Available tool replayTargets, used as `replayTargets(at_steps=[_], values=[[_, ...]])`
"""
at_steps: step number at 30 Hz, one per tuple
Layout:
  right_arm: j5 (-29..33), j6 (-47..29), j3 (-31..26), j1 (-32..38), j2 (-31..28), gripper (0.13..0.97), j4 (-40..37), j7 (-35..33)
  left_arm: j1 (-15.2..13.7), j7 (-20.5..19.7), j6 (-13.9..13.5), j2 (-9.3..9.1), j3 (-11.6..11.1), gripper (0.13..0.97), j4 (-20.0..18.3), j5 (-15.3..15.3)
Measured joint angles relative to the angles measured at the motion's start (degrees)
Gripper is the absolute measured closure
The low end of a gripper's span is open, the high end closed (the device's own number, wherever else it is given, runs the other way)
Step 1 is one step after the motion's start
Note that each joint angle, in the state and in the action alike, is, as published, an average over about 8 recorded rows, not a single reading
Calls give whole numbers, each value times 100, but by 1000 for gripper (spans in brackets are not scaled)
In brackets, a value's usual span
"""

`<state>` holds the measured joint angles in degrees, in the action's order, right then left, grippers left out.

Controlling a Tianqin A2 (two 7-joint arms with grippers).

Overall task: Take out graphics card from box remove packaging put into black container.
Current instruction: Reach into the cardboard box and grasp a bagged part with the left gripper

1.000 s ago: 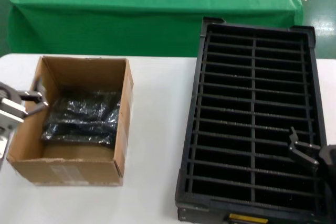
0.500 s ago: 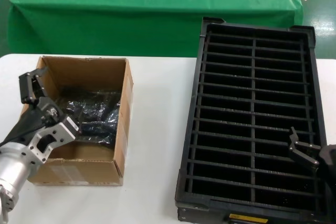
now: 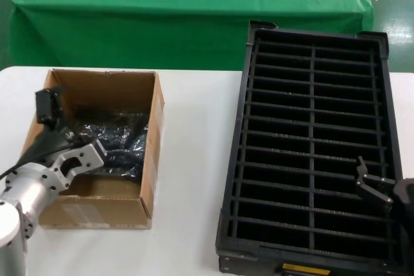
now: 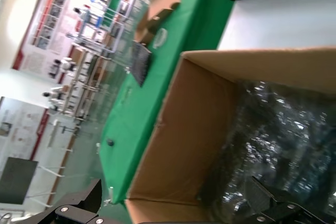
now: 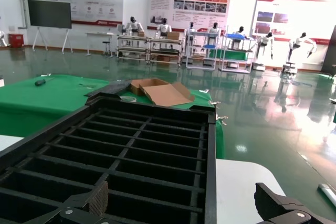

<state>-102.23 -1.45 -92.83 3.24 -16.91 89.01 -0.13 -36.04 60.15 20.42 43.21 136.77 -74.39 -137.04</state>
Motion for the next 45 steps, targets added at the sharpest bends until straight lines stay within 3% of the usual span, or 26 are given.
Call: replayTargets(at_steps=[7, 11, 14, 21, 29, 33, 38, 45], values=[[0, 0, 0, 0, 0, 129, 0, 0, -546, 483, -33, 63, 834, 132, 334, -729], [0, 0, 0, 0, 0, 129, 0, 0, -761, 627, -135, 68, 1160, 132, 518, -830], [0, 0, 0, 0, 0, 129, 0, 0, -835, 642, -223, 2, 1243, 132, 684, -699], [0, 0, 0, 0, 0, 129, 0, 0, -827, 472, -463, -323, 1148, 132, 1237, -82], [0, 0, 0, 0, 0, 129, 0, 0, -947, 340, -653, -509, 1251, 132, 1660, 189], [0, 0, 0, 0, 0, 129, 0, 0, -973, 245, -758, -617, 1200, 132, 1892, 455], [0, 0, 0, 0, 0, 129, 0, 0, -961, 29, -932, -861, 918, 132, 2338, 1056], [0, 0, 0, 0, 0, 129, 0, 0, -925, -449, -1147, -1272, 283, 132, 2966, 2141]])
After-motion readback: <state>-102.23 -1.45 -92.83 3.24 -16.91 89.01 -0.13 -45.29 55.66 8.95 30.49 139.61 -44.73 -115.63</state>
